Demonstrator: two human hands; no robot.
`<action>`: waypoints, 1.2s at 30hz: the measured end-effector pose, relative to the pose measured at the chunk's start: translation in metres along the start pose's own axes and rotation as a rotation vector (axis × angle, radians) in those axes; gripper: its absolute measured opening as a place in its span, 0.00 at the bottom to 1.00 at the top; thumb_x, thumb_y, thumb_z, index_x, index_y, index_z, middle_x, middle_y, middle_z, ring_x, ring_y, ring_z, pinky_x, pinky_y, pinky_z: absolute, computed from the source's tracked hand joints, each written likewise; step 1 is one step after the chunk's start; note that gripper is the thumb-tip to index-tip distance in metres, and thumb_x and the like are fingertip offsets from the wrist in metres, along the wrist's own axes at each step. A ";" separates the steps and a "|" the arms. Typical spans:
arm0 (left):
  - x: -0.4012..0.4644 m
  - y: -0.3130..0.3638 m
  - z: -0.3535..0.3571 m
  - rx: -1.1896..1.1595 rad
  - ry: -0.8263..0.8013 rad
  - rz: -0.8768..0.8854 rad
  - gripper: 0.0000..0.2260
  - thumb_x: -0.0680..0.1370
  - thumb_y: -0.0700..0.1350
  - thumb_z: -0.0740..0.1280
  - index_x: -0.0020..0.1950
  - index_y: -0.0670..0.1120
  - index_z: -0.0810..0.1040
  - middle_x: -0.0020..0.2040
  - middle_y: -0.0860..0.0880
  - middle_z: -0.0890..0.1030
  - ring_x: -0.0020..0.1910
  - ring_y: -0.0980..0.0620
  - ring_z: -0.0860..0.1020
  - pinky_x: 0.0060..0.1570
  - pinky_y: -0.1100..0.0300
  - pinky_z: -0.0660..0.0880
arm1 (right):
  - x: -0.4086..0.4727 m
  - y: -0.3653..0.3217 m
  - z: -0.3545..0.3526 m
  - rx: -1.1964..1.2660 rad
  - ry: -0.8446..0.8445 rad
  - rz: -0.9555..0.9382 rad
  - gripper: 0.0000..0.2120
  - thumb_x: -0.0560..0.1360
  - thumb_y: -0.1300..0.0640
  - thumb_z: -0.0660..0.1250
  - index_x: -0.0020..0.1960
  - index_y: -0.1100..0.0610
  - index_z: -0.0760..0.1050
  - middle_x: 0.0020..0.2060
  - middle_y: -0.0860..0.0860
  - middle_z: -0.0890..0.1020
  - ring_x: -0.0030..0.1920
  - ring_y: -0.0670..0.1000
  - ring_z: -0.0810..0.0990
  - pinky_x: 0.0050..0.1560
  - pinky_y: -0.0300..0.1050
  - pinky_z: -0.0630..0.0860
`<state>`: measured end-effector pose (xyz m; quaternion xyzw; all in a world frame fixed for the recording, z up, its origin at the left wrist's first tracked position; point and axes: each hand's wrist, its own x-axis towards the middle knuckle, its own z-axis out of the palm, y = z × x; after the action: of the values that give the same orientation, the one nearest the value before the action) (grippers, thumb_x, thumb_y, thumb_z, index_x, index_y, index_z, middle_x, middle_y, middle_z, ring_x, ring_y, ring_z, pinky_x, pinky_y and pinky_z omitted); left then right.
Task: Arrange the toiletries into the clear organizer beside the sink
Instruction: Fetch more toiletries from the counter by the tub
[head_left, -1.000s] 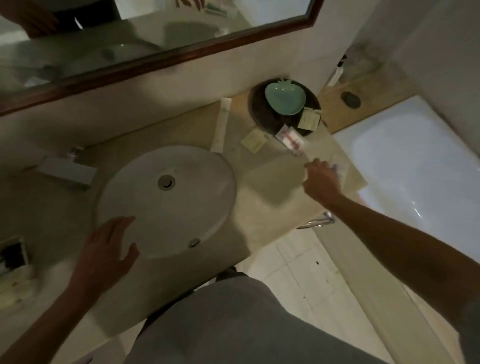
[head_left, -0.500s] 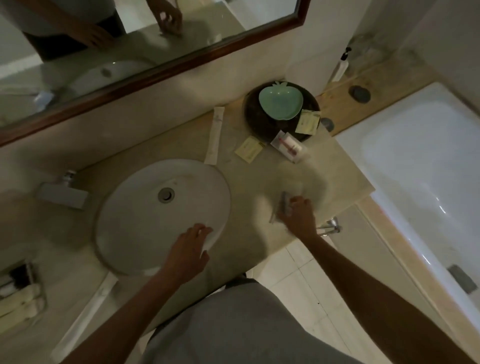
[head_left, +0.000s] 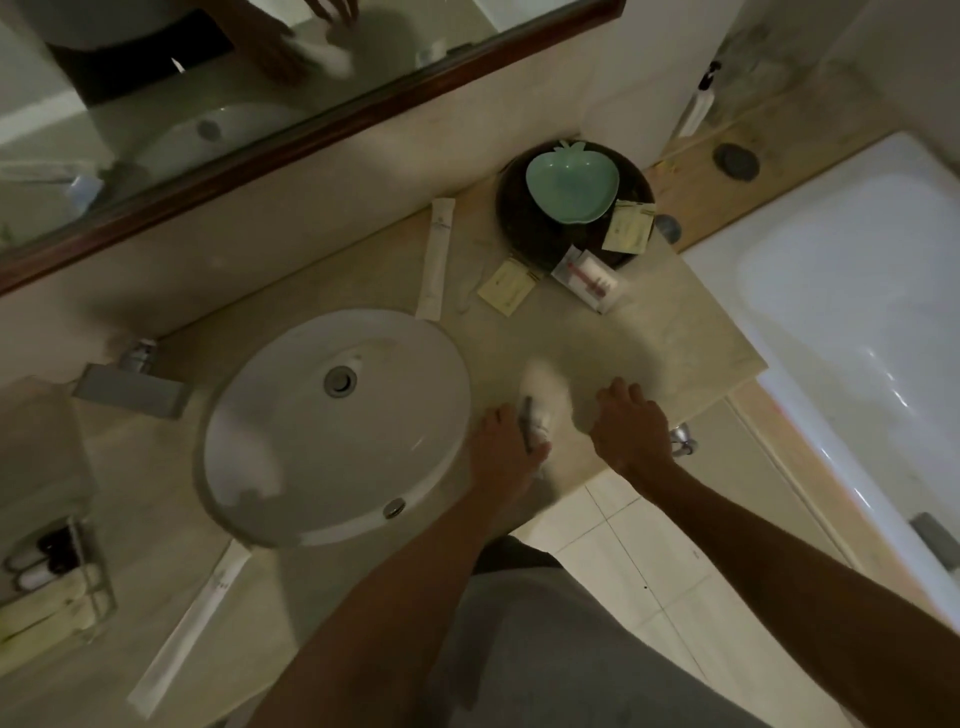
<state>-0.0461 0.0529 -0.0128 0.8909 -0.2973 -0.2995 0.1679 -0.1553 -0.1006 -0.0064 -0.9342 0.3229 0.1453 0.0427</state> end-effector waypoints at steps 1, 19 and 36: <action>0.000 0.004 0.003 -0.009 -0.014 0.001 0.21 0.72 0.52 0.69 0.60 0.43 0.70 0.56 0.44 0.76 0.55 0.44 0.75 0.52 0.51 0.73 | -0.001 0.001 0.002 -0.035 -0.015 -0.021 0.14 0.65 0.59 0.72 0.50 0.60 0.74 0.47 0.56 0.75 0.44 0.57 0.74 0.35 0.48 0.70; -0.018 -0.069 -0.006 0.423 -0.184 0.295 0.26 0.72 0.47 0.70 0.67 0.44 0.65 0.63 0.43 0.73 0.62 0.43 0.71 0.60 0.50 0.66 | -0.009 -0.038 -0.005 -0.097 -0.020 -0.129 0.13 0.67 0.58 0.69 0.49 0.60 0.75 0.46 0.57 0.76 0.45 0.57 0.74 0.39 0.49 0.71; -0.232 -0.509 -0.285 0.536 0.083 -0.248 0.26 0.64 0.49 0.68 0.61 0.46 0.72 0.54 0.44 0.78 0.51 0.40 0.78 0.51 0.49 0.71 | -0.062 -0.364 -0.003 0.087 -0.017 -0.576 0.18 0.72 0.51 0.67 0.59 0.56 0.75 0.55 0.55 0.77 0.53 0.56 0.76 0.50 0.52 0.76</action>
<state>0.2039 0.6238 0.0626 0.9446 -0.2474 -0.1918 -0.0991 0.0227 0.2226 0.0100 -0.9835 0.0499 0.1211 0.1248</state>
